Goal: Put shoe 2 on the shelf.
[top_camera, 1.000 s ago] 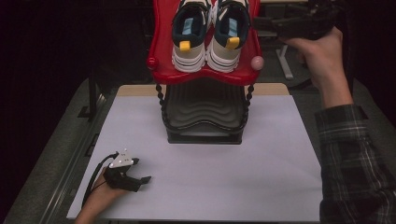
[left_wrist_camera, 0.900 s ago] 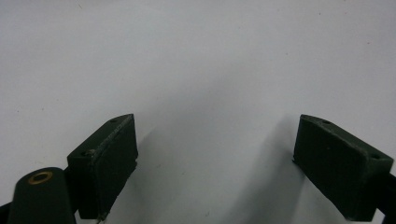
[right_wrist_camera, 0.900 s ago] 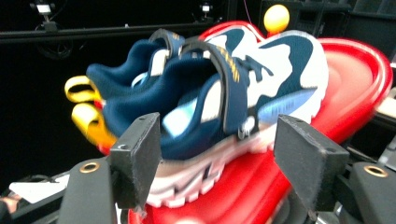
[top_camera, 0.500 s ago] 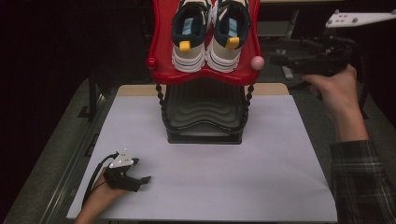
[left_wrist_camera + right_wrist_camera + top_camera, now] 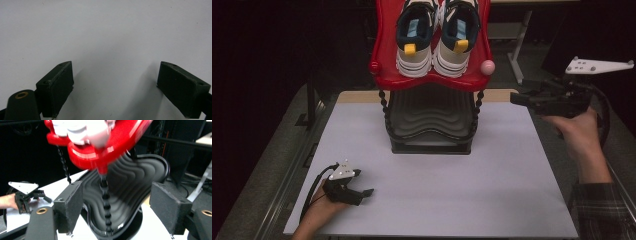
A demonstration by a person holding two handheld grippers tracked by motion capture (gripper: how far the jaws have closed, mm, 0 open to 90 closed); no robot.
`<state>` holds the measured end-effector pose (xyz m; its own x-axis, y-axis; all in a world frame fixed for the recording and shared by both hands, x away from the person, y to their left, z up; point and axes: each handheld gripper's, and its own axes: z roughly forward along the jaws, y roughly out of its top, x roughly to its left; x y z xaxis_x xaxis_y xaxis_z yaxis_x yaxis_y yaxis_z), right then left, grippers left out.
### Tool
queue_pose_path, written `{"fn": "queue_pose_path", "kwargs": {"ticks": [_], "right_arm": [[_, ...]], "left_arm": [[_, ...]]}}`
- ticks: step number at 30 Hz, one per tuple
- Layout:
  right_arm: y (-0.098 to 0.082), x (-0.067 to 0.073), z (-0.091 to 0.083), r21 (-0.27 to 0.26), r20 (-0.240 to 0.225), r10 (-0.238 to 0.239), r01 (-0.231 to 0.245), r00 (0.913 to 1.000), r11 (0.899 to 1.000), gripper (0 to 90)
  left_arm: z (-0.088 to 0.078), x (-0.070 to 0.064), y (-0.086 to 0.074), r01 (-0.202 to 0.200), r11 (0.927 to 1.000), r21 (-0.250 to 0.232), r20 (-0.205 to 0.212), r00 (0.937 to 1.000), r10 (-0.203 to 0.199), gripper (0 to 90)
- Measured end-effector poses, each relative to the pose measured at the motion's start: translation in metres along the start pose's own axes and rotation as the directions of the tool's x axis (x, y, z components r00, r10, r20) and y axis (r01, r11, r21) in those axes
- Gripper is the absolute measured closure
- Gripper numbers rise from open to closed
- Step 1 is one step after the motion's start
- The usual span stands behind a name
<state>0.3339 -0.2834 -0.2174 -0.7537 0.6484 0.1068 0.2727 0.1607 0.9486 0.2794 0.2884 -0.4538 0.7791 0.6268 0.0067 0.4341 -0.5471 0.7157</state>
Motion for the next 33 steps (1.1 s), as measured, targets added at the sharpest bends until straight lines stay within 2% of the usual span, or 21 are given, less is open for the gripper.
{"fn": "queue_pose_path", "kwargs": {"ticks": [5,10,12,17,22,27,30,33], "right_arm": [[-0.027,-0.004,0.0,0.031,0.008,0.028,-0.029,0.9996,0.999,22.7],[-0.051,-0.006,0.002,0.06,0.025,0.037,-0.039,0.999,0.997,16.9],[-0.061,-0.006,0.004,0.079,0.048,0.04,-0.044,0.998,0.996,15.2],[-0.082,-0.006,0.007,0.111,0.071,0.048,-0.056,0.9963,0.992,13.2],[-0.11,-0.006,0.012,0.134,0.072,0.061,-0.07,0.9955,0.988,8.8],[-0.134,-0.005,0.017,0.147,0.088,0.049,-0.062,0.9949,0.987,8.6],[-0.149,-0.003,0.02,0.173,0.093,0.043,-0.059,0.9947,0.983,8.6],[-0.164,-0.002,0.022,0.192,0.095,0.058,-0.076,0.9938,0.979,8.6]], "left_arm": [[0.0,0.0,0.0,0.0,1.0,0.0,0.0,1.0,0.0,12.9],[0.0,0.0,0.0,0.0,1.0,-0.002,-0.001,1.0,0.0,12.9],[0.0,0.0,0.0,0.0,1.0,-0.002,-0.001,1.0,0.0,12.8],[0.0,0.0,0.0,0.0,1.0,0.0,0.0,1.0,0.0,12.9],[0.0,0.0,0.0,0.0,1.0,-0.002,-0.002,1.0,0.0,12.9],[0.0,0.0,0.0,-0.001,1.0,0.0,0.0,1.0,0.001,12.9],[0.0,0.0,0.0,-0.001,1.0,0.0,0.0,1.0,0.001,12.9],[0.0,0.0,0.0,-0.001,1.0,0.0,-0.001,1.0,0.001,12.9]]}}
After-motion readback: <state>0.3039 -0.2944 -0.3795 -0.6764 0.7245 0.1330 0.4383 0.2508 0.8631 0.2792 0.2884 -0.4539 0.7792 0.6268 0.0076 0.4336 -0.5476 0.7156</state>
